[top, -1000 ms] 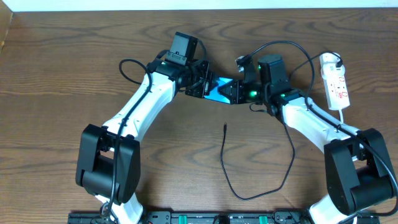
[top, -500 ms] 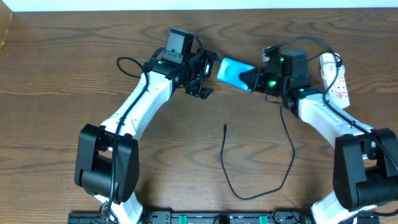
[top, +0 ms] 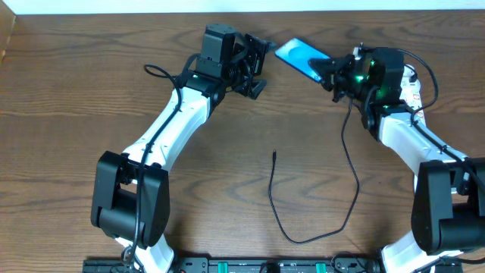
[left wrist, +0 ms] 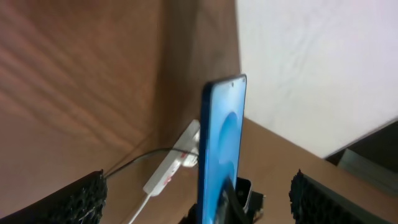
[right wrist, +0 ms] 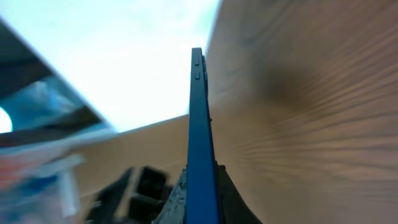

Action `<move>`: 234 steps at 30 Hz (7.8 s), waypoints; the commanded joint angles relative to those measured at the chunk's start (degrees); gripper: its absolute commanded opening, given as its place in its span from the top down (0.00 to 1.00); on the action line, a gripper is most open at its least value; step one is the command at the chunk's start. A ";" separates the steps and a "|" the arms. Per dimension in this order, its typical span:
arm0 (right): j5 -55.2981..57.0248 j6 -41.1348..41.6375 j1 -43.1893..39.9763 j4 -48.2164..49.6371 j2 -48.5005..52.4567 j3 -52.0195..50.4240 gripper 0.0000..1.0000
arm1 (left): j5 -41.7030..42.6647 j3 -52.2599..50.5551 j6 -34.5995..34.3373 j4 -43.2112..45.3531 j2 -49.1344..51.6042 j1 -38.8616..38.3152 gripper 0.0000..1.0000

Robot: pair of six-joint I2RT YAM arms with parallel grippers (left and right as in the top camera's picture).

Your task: Plug charger to phone and switch on socket

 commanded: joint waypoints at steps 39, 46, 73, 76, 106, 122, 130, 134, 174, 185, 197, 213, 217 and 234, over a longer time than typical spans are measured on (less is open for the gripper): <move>-7.43 28.37 10.25 15.08 -0.52 1.11 0.98 | -8.63 0.26 1.14 5.84 -1.44 0.31 0.43; -7.39 28.37 11.21 14.95 -0.52 1.11 0.98 | -8.61 0.26 -1.57 5.84 -1.44 0.31 0.86; -7.67 6.40 6.16 14.45 -0.52 1.11 0.01 | 4.37 0.24 -0.33 4.87 -1.44 9.64 0.92; -9.25 -1.27 3.98 14.47 -0.52 1.11 0.01 | 14.43 0.24 7.32 4.44 -1.44 13.73 0.93; 16.41 -50.14 10.95 -54.40 -0.52 29.42 0.01 | 44.44 0.20 56.72 -18.27 -1.44 30.25 0.93; 36.41 -43.95 28.13 -75.60 6.93 27.12 0.01 | 44.41 0.20 56.72 -18.27 -1.44 30.25 0.93; 28.48 -43.85 31.23 -77.90 15.34 26.97 0.01 | 44.41 0.20 56.72 -18.29 -1.44 30.21 0.93; 27.71 -43.82 31.80 -80.00 17.81 26.97 0.03 | 44.41 0.20 56.72 -18.49 -1.44 30.21 0.93; 31.19 -41.90 33.40 -74.25 18.03 20.90 0.99 | 43.98 0.20 56.72 -18.47 -1.44 30.21 0.93; 11.69 -53.90 27.06 -66.16 18.03 20.92 0.99 | 43.98 0.20 56.72 -18.45 -1.44 30.21 0.93; -34.73 -78.18 13.81 -47.10 18.03 20.92 0.99 | 44.81 0.20 56.70 -15.56 -1.44 29.03 0.93; -49.35 -69.83 11.91 -27.98 18.03 20.92 0.99 | 43.23 0.20 39.89 16.22 -1.44 22.21 0.93; -49.35 -67.98 11.96 -26.27 18.03 20.92 0.99 | 38.84 0.20 37.83 20.33 -1.44 21.11 0.93; -49.35 -48.00 14.75 -2.91 18.03 20.92 0.99 | 30.40 0.20 34.21 31.78 -1.44 21.03 0.93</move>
